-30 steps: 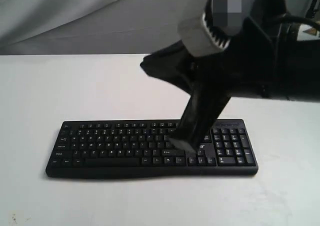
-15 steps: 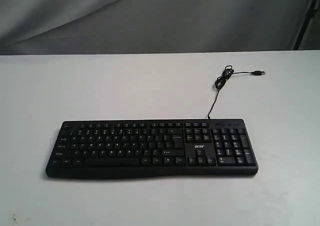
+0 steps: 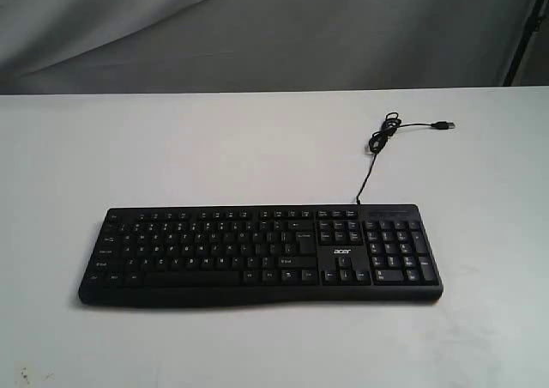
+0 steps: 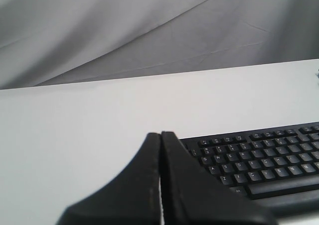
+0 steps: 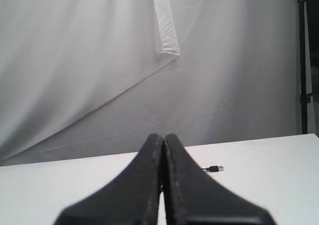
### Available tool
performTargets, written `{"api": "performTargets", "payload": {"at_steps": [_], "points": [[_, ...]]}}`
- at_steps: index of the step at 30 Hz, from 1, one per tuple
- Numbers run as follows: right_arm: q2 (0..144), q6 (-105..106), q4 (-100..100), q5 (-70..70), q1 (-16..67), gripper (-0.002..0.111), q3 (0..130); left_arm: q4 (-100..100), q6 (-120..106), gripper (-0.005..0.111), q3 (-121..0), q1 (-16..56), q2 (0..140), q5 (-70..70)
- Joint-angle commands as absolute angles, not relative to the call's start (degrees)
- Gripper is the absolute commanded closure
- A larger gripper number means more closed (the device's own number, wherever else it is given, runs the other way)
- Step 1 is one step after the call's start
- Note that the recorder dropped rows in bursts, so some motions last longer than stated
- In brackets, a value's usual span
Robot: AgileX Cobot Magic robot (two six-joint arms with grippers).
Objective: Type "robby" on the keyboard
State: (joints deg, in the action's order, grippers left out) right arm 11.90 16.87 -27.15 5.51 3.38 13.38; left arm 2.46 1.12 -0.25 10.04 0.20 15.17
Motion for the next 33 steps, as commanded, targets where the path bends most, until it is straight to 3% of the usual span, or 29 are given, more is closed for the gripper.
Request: {"api": "performTargets", "payload": {"at_steps": [1, 9, 13, 27, 33], "points": [[7.9, 11.45, -17.98, 10.05, 3.13, 0.108, 11.78, 2.74, 1.28, 0.107, 0.0, 10.36, 0.0, 14.84], [2.98, 7.39, -15.51, 17.44, 3.13, 0.108, 11.78, 2.74, 1.28, 0.107, 0.0, 10.36, 0.0, 14.84], [2.19, -8.7, -6.9, 17.86, 3.34, 0.108, 11.78, 2.74, 1.28, 0.107, 0.0, 10.36, 0.0, 14.84], [2.19, 1.08, -0.95, 26.11, 3.34, 0.108, 11.78, 2.74, 1.28, 0.107, 0.0, 10.36, 0.0, 14.84], [1.03, 0.85, 0.0, 22.74, 3.34, 0.108, 6.86, 2.74, 1.28, 0.107, 0.0, 10.36, 0.0, 14.84]]}}
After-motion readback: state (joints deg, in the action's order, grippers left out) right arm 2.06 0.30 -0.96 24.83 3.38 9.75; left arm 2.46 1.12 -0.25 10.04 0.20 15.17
